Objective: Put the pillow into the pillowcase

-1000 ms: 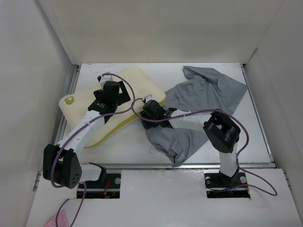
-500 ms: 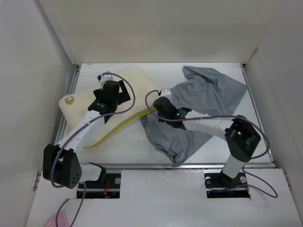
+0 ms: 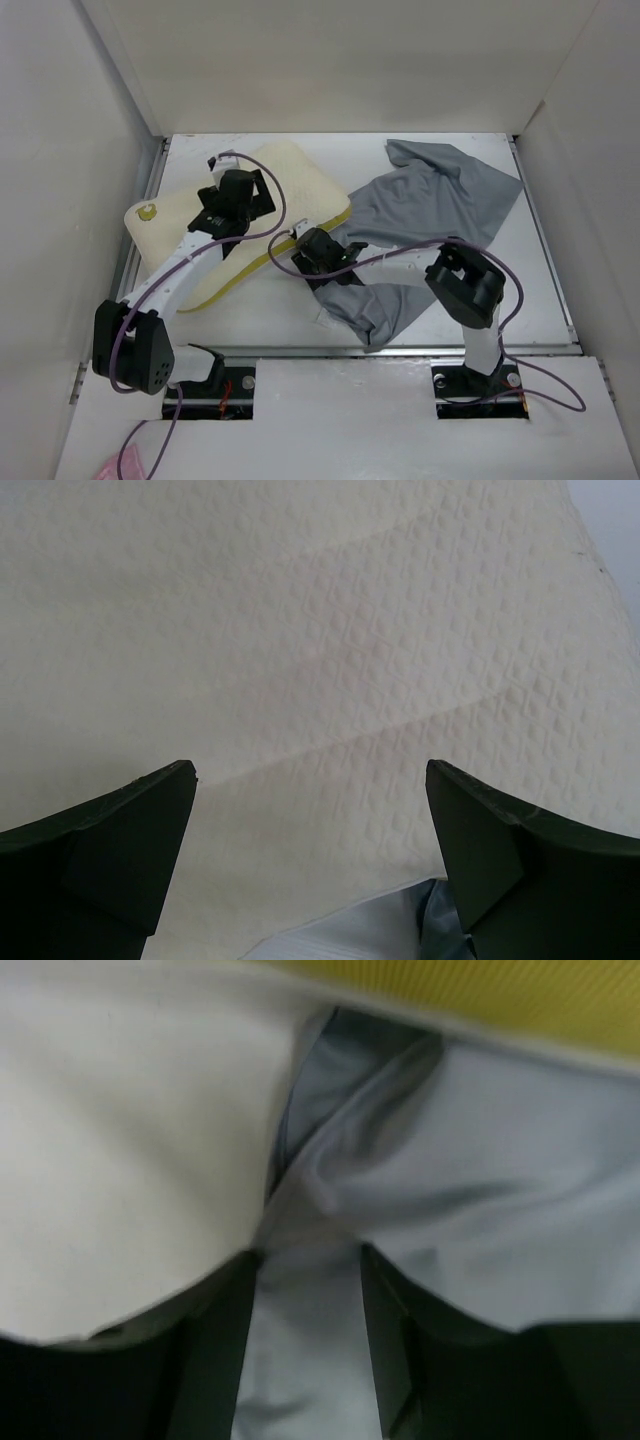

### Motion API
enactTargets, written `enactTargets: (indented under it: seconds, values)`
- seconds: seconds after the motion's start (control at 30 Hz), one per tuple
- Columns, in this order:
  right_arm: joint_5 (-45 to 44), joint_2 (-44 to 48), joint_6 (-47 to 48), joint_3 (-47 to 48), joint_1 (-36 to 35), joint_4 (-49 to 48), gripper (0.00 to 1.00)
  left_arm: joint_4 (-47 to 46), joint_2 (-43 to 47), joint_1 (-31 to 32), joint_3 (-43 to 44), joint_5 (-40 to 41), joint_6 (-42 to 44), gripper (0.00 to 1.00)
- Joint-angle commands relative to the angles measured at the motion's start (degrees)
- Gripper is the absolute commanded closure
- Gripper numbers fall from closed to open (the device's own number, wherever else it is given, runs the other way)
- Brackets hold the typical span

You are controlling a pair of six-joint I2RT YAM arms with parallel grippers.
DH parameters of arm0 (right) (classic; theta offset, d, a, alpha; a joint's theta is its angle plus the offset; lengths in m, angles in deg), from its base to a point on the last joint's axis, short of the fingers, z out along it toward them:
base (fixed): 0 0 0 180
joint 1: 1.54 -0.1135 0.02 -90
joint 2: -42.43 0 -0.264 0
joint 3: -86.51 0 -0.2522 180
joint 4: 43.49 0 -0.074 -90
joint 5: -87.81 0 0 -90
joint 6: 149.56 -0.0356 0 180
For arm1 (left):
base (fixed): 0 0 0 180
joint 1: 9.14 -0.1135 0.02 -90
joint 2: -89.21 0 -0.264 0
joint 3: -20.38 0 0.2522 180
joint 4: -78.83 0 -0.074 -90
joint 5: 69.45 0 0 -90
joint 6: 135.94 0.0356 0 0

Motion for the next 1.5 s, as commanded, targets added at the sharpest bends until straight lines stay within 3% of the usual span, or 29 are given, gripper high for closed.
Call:
enactTargets:
  seconds: [0.0,0.13,0.17,0.23,0.27,0.47,0.57,0.6,0.63,0.7,0.83,0.93,1.07,1.17,1.2,1.23,1.3,1.47]
  values:
    - [2.71,0.22,2.65,3.53,0.14,-0.18,0.47,-0.07,0.43,0.23,1.15,1.47,-0.71,0.00]
    - [0.18,-1.97,2.65,3.53,0.13,-0.81,0.46,-0.07,0.43,0.23,0.10,1.47,-0.71,0.00]
    - [-0.62,-2.76,2.13,3.53,0.13,-0.81,0.56,-0.07,0.43,0.23,0.09,1.47,-0.71,0.00]
    - [-4.46,-2.77,-0.24,3.53,0.13,-0.81,0.95,-0.07,0.43,0.23,0.09,1.47,-0.71,0.00]
    - [-5.54,-2.77,-1.29,3.53,0.13,-0.11,1.00,-0.07,-0.10,0.23,0.09,1.99,-0.71,0.00]
    - [-8.97,1.79,-1.83,2.39,0.13,0.42,1.00,-0.07,-0.10,0.23,-0.43,2.00,-0.71,0.00]
    - [-3.56,5.75,-0.17,1.77,0.13,-0.10,1.00,-0.07,-0.10,0.23,-0.43,2.52,-0.71,0.00]
    - [-1.44,6.36,0.45,1.77,0.13,-0.10,0.97,-0.07,-0.10,0.23,-0.43,3.05,-0.71,0.00]
    - [0.76,6.37,2.19,1.77,0.13,-0.10,0.78,-0.07,-0.10,0.23,-0.43,3.05,-0.71,0.00]
    - [2.88,6.37,2.99,1.77,-0.39,-1.24,0.68,-0.07,-0.10,0.23,-0.43,3.05,-1.23,0.00]
    - [1.49,2.16,3.53,3.70,-0.40,0.42,0.59,-0.07,0.43,0.23,-0.96,3.05,-1.24,0.00]
    - [0.43,-0.83,3.53,4.76,-0.40,0.95,0.47,-0.07,0.43,0.23,-1.57,3.58,-1.24,0.00]
    - [-0.19,-3.21,3.53,5.38,-0.40,0.95,0.47,0.46,0.43,0.23,-2.10,4.89,-1.77,0.00]
    - [-2.89,-4.71,2.13,5.38,-0.40,0.95,0.57,0.46,0.43,0.23,-2.10,4.90,-2.29,0.00]
    - [-4.13,-5.40,1.34,5.38,-0.40,0.95,0.66,0.46,0.43,0.23,-2.10,4.90,-2.29,0.00]
    - [-5.19,-5.41,0.72,5.38,-0.40,0.95,0.82,0.46,0.43,0.23,-2.10,4.90,-2.29,0.00]
    - [-7.74,-5.41,-0.60,5.38,-0.40,1.57,0.98,0.46,0.43,0.23,-2.10,4.90,-2.29,0.00]
    - [-8.27,0.55,-0.61,5.38,-0.40,4.72,1.00,0.46,0.43,0.23,-2.63,4.90,-2.29,0.00]
